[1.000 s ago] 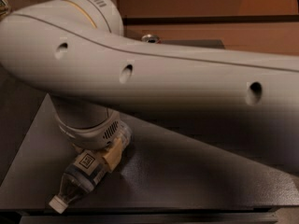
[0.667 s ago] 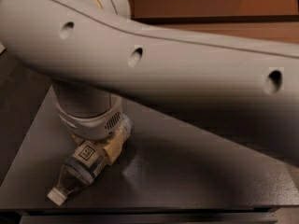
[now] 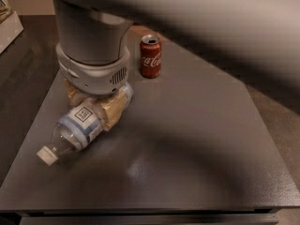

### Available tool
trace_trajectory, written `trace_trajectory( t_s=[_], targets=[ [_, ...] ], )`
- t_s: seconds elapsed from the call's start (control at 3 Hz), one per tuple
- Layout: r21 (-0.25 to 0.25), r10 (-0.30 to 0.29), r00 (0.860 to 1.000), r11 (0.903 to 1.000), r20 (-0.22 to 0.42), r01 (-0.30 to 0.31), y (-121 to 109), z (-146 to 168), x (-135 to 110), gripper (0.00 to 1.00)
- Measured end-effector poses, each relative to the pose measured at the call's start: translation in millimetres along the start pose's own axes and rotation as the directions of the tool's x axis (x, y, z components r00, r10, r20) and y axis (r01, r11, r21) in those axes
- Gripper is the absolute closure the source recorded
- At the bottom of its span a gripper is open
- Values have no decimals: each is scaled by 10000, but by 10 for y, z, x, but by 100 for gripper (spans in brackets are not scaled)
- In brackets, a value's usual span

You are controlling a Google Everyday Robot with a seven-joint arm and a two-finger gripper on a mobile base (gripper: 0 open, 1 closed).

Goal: Pick blue plastic bottle

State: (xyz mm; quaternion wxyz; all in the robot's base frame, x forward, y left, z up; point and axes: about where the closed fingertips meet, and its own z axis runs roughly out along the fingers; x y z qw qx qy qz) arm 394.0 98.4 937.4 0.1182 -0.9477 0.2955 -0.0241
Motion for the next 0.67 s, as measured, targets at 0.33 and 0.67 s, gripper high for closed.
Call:
trace_trajectory(
  t_s=[0.33,0.67],
  targets=[
    [635,215,9998,9978,-34,-212,-171,-324,113,100],
    [815,157,9998,9966,-112,-148,-190,-393,71,100]
  ],
)
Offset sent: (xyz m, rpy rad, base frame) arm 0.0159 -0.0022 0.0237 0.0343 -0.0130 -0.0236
